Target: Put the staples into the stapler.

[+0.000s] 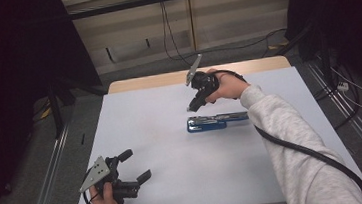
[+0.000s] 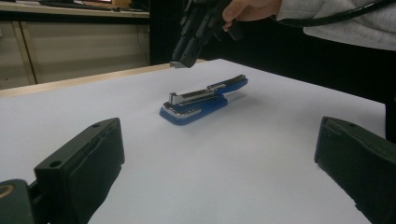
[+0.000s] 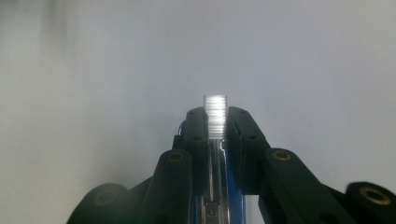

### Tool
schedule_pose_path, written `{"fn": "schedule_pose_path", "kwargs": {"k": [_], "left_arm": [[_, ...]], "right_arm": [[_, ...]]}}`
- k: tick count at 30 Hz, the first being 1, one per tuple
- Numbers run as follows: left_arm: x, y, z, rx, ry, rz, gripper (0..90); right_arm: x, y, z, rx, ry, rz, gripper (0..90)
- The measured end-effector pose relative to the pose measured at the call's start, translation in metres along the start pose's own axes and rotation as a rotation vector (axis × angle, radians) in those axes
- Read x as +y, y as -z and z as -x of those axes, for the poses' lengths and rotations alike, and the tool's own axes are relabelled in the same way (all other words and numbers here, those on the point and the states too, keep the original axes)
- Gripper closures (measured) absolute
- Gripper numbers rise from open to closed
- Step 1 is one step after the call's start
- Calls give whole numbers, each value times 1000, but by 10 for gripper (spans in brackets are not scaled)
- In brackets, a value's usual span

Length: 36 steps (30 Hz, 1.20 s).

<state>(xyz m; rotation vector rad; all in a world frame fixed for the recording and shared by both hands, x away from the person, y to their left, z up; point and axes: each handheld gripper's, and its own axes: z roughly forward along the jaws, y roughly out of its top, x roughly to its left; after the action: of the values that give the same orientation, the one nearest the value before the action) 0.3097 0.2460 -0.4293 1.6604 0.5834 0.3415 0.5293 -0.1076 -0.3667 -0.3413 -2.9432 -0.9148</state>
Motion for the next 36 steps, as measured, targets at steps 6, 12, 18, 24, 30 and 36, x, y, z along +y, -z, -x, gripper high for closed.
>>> {"fn": "schedule_pose_path", "kwargs": {"k": [6,12,18,24,30,36], "left_arm": [[0,0,0,0,4,4,15],[0,-1,1,-2,9,5,15],[0,0,1,1,7,5,15],[0,-1,1,2,10,-4,16],[0,-2,1,3,6,0,16],[0,-2,1,-2,11,-3,16]], "right_arm": [[-3,-5,0,4,-2,-4,782],[-5,-9,-1,10,-7,-4,782],[-7,-13,-1,4,-5,-11,782],[-10,-18,-1,7,-12,-16,782],[-12,-22,-2,10,-16,-25,782],[-14,-24,-2,12,-14,-21,782]]}}
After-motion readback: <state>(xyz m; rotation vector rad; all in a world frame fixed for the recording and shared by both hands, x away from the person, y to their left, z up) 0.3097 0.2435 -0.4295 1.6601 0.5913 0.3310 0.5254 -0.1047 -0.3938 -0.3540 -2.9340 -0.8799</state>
